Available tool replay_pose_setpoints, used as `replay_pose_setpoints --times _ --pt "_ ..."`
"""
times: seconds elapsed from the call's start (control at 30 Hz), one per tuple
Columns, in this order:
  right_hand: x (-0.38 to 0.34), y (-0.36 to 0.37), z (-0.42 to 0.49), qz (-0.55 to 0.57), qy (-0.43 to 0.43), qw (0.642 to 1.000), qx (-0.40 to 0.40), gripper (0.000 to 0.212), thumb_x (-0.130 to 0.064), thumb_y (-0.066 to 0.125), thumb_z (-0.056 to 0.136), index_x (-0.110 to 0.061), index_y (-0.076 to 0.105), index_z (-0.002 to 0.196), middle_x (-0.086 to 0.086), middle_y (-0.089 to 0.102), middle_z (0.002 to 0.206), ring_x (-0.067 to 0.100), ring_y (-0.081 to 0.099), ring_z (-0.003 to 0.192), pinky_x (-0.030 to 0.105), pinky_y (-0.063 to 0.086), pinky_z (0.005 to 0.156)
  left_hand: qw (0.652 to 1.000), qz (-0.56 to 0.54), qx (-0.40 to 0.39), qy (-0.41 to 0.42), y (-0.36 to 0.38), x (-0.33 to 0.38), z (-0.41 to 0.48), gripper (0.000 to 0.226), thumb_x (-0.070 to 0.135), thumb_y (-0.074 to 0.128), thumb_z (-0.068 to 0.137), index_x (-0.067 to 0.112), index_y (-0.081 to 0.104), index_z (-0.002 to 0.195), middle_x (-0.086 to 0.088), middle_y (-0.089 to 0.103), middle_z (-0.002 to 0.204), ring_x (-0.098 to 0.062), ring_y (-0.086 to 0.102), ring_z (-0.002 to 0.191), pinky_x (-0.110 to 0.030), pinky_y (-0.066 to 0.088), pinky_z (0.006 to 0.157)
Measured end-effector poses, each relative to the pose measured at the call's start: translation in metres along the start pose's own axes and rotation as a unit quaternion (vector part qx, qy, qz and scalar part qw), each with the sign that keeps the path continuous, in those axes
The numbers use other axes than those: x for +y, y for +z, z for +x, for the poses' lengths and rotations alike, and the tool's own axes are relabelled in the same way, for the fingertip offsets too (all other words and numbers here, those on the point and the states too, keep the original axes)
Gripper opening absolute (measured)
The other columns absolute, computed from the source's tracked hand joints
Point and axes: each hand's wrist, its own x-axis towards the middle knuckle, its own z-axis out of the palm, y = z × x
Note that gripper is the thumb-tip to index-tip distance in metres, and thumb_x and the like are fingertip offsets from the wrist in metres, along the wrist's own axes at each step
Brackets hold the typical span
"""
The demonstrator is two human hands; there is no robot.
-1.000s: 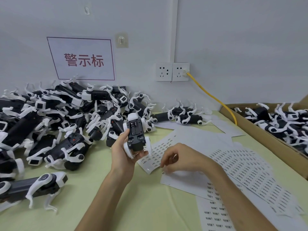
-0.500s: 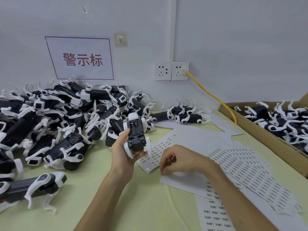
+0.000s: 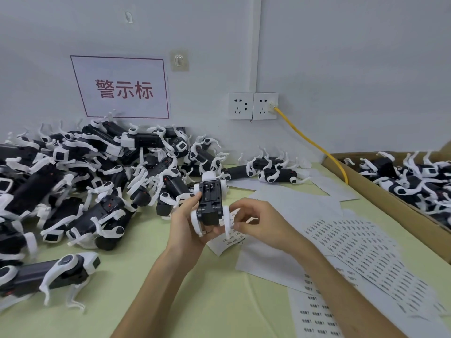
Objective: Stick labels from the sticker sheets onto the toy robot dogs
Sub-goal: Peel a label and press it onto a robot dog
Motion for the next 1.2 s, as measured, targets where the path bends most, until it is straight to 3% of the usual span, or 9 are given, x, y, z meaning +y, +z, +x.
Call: replay_pose_setpoints --times 0.17,0.33,0.5,0.6,0.67,0.73,0.87,1.03,1.2 --pt "0.001 0.002 0.001 -0.026 -0.002 1.0 -0.007 0.041 -0.003 0.071 0.088 -0.04 0.065 0.106 -0.008 0.071 0.082 0.014 0.068 0.088 0.027 0.051 0.079 1.0 0.011 -0.002 -0.003 -0.001 -0.002 0.003 0.042 0.036 0.049 0.102 0.027 0.083 0.079 -0.004 0.077 0.082 -0.022 0.076 0.075 -0.036 0.061 0.064" --pt "0.004 0.006 0.001 -0.031 -0.007 0.999 0.019 0.037 -0.003 0.071 0.087 -0.03 0.068 0.112 -0.008 0.07 0.081 0.018 0.067 0.088 0.038 0.056 0.081 1.0 0.008 0.003 -0.013 -0.002 -0.002 0.004 0.04 0.037 0.049 0.101 0.024 0.085 0.09 -0.011 0.079 0.095 -0.028 0.078 0.09 -0.038 0.063 0.071" --pt "0.003 0.012 0.002 -0.027 0.006 0.996 0.09 0.03 -0.012 0.079 0.085 -0.029 0.07 0.108 -0.006 0.068 0.091 0.008 0.065 0.081 0.028 0.056 0.074 1.0 -0.015 0.023 0.01 -0.004 -0.007 0.007 0.044 0.033 0.05 0.102 0.021 0.083 0.075 -0.006 0.075 0.076 -0.019 0.073 0.065 -0.028 0.057 0.055" --pt "-0.002 0.013 0.003 0.074 0.088 0.989 0.096 0.011 -0.019 0.08 0.088 -0.019 0.073 0.096 -0.001 0.072 0.085 0.012 0.067 0.072 0.028 0.058 0.07 0.998 -0.041 0.055 0.016 -0.005 -0.006 0.007 0.039 0.034 0.054 0.101 0.008 0.08 0.087 -0.014 0.072 0.085 -0.029 0.07 0.077 -0.036 0.058 0.072" --pt "-0.004 0.014 0.002 0.173 0.133 0.974 0.066 0.007 -0.018 0.076 0.091 -0.011 0.074 0.091 0.002 0.073 0.078 0.015 0.066 0.069 0.025 0.056 0.067 0.997 -0.046 0.063 0.023 -0.006 -0.006 0.007 0.036 0.035 0.055 0.1 0.003 0.073 0.101 -0.017 0.07 0.092 -0.034 0.065 0.087 -0.043 0.05 0.085" --pt "-0.005 0.015 0.001 0.222 0.158 0.961 0.039 0.015 -0.021 0.074 0.091 -0.006 0.075 0.095 0.005 0.073 0.081 0.014 0.065 0.07 0.022 0.053 0.067 0.997 -0.042 0.05 0.033 -0.006 -0.006 0.007 0.037 0.036 0.056 0.097 0.003 0.071 0.105 -0.017 0.07 0.091 -0.032 0.066 0.081 -0.042 0.049 0.081" --pt "-0.004 0.02 0.0 0.279 0.19 0.941 0.04 0.022 -0.017 0.074 0.091 0.002 0.074 0.1 0.011 0.071 0.084 0.013 0.062 0.064 0.022 0.048 0.064 0.999 -0.018 -0.004 0.049 -0.006 -0.009 0.006 0.034 0.039 0.057 0.089 0.015 0.08 0.082 -0.01 0.071 0.078 -0.023 0.067 0.066 -0.028 0.055 0.06" --pt "-0.001 0.021 0.002 0.334 0.199 0.92 0.05 0.007 -0.01 0.071 0.093 -0.004 0.074 0.094 0.011 0.073 0.085 0.014 0.065 0.065 0.022 0.049 0.061 0.996 -0.012 -0.057 0.06 -0.004 -0.014 0.006 0.039 0.037 0.05 0.093 0.027 0.081 0.071 -0.002 0.074 0.074 -0.016 0.072 0.067 -0.025 0.056 0.059" --pt "0.001 0.02 0.001 0.326 0.191 0.923 0.077 0.005 -0.009 0.075 0.089 -0.006 0.076 0.085 0.012 0.072 0.083 0.014 0.065 0.065 0.021 0.049 0.06 0.995 -0.008 -0.078 0.067 -0.005 -0.016 0.006 0.035 0.038 0.052 0.092 0.025 0.082 0.079 -0.002 0.074 0.077 -0.015 0.072 0.069 -0.025 0.057 0.061"
